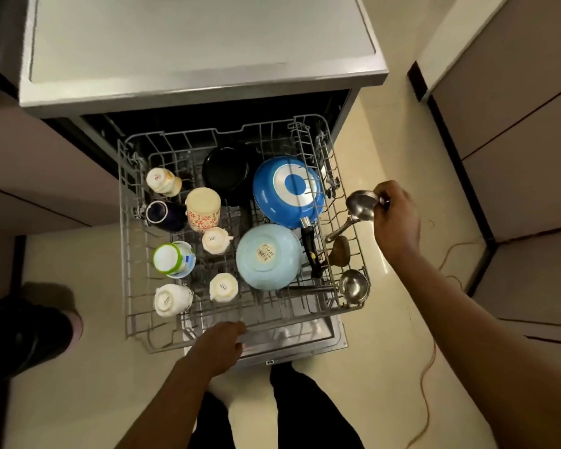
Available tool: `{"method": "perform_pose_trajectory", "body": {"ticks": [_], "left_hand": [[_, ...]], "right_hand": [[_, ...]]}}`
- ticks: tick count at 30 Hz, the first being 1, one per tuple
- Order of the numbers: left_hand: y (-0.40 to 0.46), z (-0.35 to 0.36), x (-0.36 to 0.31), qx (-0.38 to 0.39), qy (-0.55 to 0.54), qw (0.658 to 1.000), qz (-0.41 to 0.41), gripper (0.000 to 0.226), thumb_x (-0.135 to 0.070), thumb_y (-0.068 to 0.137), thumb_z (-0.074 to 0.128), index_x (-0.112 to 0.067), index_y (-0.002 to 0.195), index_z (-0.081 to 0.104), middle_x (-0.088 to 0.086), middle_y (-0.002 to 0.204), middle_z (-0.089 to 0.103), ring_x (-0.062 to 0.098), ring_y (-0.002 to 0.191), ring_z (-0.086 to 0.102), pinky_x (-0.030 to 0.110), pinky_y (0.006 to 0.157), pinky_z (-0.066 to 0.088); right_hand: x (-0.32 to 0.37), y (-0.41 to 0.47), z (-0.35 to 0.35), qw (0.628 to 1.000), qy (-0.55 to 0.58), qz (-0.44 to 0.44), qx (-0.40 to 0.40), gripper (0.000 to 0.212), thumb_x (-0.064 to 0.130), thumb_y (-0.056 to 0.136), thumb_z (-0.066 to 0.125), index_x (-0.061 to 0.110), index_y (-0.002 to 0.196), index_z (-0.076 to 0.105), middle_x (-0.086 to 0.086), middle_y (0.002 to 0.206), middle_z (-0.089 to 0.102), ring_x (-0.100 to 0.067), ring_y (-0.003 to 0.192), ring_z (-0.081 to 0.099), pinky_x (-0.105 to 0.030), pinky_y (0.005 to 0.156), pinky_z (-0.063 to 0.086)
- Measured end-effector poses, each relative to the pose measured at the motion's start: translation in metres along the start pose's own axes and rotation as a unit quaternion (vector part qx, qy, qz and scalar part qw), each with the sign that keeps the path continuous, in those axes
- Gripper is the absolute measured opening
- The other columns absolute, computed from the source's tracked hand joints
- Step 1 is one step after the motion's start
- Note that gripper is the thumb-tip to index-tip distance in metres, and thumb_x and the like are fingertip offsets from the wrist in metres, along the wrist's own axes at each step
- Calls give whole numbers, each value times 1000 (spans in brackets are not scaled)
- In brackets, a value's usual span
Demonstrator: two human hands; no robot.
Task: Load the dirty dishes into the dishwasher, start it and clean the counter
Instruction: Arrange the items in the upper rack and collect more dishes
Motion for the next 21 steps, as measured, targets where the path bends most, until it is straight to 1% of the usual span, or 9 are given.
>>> {"method": "perform_pose_trajectory", "body": {"ticks": [4, 7, 10, 12, 14, 16, 18, 20, 21], "left_hand": [[1, -1, -4, 4, -4, 1000, 2, 41, -25, 92, 51, -17, 132, 51, 5, 132, 56, 22, 123, 50, 27, 98, 36], [2, -2, -1, 0, -5, 1000, -4, 39, -24, 92, 51, -20, 131, 53, 3, 132, 56, 21, 122, 50, 26, 96, 38], [2, -5, 1, -7, -10, 1000, -11, 36, -24, 91, 52, -22, 127, 55, 2, 128, 58, 21, 119, 52, 28, 94, 40], [3, -5, -1, -11, -9, 1000, -8, 35, -24, 91, 53, -22, 126, 55, 1, 127, 59, 20, 118, 52, 27, 92, 40], [3, -6, -2, -17, -3, 1000, -8, 34, -24, 90, 54, -23, 124, 56, 0, 126, 59, 20, 117, 53, 27, 90, 40], [2, -8, -1, -24, 4, 1000, -15, 33, -24, 90, 53, -25, 123, 55, -1, 125, 59, 19, 116, 53, 28, 88, 40], [0, -8, 0, -36, 8, 999, -24, 32, -24, 90, 52, -26, 122, 54, -3, 124, 59, 19, 116, 53, 28, 88, 40], [-2, -10, -2, -54, 5, 998, -29, 31, -25, 91, 52, -27, 121, 54, -5, 124, 58, 17, 116, 52, 28, 89, 40], [-4, -11, -3, -61, 6, 998, -31, 31, -25, 91, 51, -27, 122, 53, -6, 124, 57, 17, 117, 51, 29, 90, 41]], "right_hand": [[-19, 0, 21, 999, -26, 12, 28, 22, -1, 86, 56, 16, 100, 58, -2, 94, 62, -23, 83, 57, -41, 73, 52], [-39, -2, 49, 990, -61, 47, 115, 14, 12, 89, 59, 13, 103, 58, -12, 94, 66, -29, 80, 60, -41, 71, 54], [-58, -4, 70, 972, -90, 104, 189, 22, 32, 89, 63, 17, 104, 59, -10, 93, 69, -29, 80, 63, -40, 73, 55], [-66, -3, 75, 966, -101, 126, 204, 24, 40, 88, 64, 20, 101, 61, -8, 92, 70, -27, 80, 64, -38, 73, 55], [-71, -2, 76, 963, -100, 138, 211, 26, 42, 88, 65, 19, 99, 64, -7, 91, 68, -25, 80, 63, -35, 71, 53], [-73, -2, 75, 964, -93, 145, 204, 30, 45, 89, 63, 18, 101, 64, -8, 94, 68, -26, 82, 62, -34, 72, 52], [-69, -5, 64, 977, -91, 127, 146, 31, 40, 92, 59, 14, 109, 62, -10, 101, 68, -29, 89, 62, -35, 75, 51], [-50, -15, 43, 994, -89, 47, 45, 23, 27, 95, 57, 11, 110, 60, -10, 105, 65, -28, 93, 60, -36, 75, 50], [-36, -25, 37, 997, -80, -9, 13, 20, 22, 94, 57, 10, 109, 60, -10, 105, 63, -26, 93, 58, -36, 74, 49]]}}
Point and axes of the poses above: each hand's wrist, its own y-axis towards the middle knuckle, its own z-axis out of the palm, x = y × z, the point moved 8 cm from there along y, towards the middle knuckle
